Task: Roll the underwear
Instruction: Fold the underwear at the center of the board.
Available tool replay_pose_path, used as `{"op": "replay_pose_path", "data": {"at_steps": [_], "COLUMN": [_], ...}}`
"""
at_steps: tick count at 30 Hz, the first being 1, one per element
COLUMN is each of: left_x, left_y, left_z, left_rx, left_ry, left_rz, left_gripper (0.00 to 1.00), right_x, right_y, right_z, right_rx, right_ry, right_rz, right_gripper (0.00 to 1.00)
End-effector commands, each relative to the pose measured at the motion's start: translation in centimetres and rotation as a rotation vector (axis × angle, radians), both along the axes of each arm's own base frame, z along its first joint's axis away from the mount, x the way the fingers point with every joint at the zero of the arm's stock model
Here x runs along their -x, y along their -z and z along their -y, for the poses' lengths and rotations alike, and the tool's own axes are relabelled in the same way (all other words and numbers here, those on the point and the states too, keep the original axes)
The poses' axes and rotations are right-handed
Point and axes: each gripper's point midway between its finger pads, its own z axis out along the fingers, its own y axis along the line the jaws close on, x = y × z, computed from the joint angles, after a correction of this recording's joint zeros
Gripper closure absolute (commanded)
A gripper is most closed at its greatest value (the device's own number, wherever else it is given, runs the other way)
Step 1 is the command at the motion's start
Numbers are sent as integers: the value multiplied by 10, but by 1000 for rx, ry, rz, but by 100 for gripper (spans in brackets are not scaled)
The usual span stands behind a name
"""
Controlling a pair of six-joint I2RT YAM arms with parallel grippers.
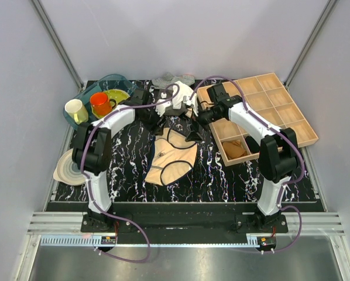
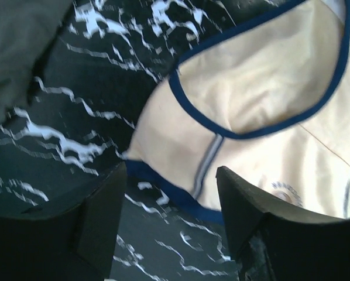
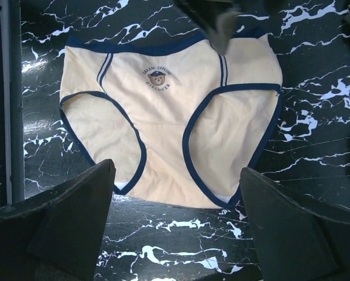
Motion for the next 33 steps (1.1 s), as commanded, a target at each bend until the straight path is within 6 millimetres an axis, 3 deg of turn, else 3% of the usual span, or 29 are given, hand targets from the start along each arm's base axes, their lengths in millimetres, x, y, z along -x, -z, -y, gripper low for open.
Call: {"op": "replay_pose_path", "data": {"at_steps": [1,4,8,27,33], "left_x": [-31,-42,-42,-42,-44], "left_y": [-13,0,-3,50,52], "left_z": [21,20,15,-2,-2], "left_rx": [43,25,55,-148,-163], "left_ry": [144,124,100,-51,-76], "left_rz": [66,23,-9,-160,-155], "left_gripper": [36,43,48,52,76], "right_x": [8,10,10,5,3], "right_y": [-4,2,9,18,26], "right_z": [2,4,5,9,10], "right_rx": [-44,-42,-41,-33,-15], "right_ry": [-39,-35,-27,8,21], "right_rz": [0,-24,-52,-107,-124], "right_gripper": [5,6,7,9,11]}}
